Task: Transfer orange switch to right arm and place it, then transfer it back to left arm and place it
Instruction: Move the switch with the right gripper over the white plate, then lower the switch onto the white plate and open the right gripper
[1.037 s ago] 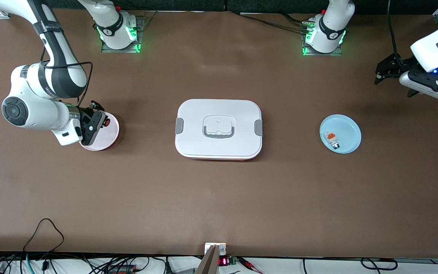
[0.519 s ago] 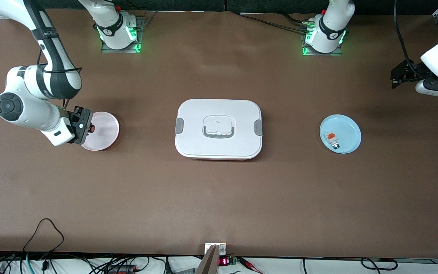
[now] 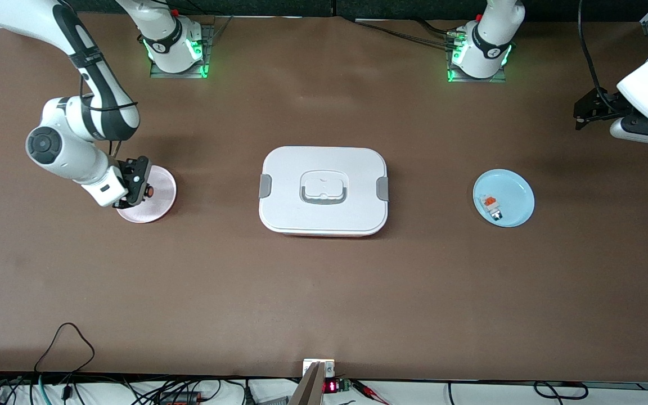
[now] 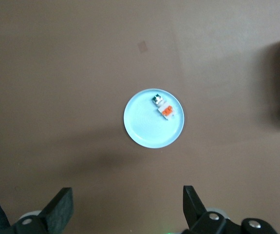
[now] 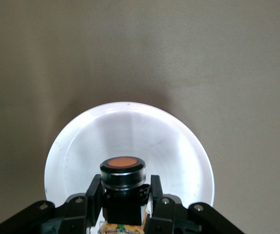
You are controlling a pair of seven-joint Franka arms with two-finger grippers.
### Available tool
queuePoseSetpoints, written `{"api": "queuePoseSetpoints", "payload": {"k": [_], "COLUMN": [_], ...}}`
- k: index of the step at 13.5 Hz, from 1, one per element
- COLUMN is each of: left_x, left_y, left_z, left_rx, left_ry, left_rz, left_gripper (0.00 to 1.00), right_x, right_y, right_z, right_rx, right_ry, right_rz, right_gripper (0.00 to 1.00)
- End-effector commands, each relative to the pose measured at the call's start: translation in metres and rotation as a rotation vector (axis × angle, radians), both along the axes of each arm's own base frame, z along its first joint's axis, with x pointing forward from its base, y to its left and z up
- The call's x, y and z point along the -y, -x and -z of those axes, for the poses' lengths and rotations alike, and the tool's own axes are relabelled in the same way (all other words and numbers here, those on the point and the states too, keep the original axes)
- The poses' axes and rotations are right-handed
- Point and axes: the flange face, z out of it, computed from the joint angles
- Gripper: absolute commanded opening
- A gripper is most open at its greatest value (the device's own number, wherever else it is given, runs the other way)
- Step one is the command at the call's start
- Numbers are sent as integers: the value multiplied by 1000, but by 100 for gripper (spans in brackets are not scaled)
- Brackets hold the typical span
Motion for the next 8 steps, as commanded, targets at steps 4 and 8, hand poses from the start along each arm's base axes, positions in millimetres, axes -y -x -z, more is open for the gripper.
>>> {"api": "queuePoseSetpoints", "payload": {"k": [4,8], "left_x": [0,-2], "left_y": [0,-2], "left_z": [-11,-7], "left_rx": [43,29], "left_ry": [48,68], "left_rz": [-201,-265], "left_gripper": [99,99], "right_x": [17,21], "right_y": [2,5], "right_z": [15,40], "right_rx": [42,39], "right_ry": [-21,-47], "right_rz": [-91,-76], "right_gripper": [22,23]}}
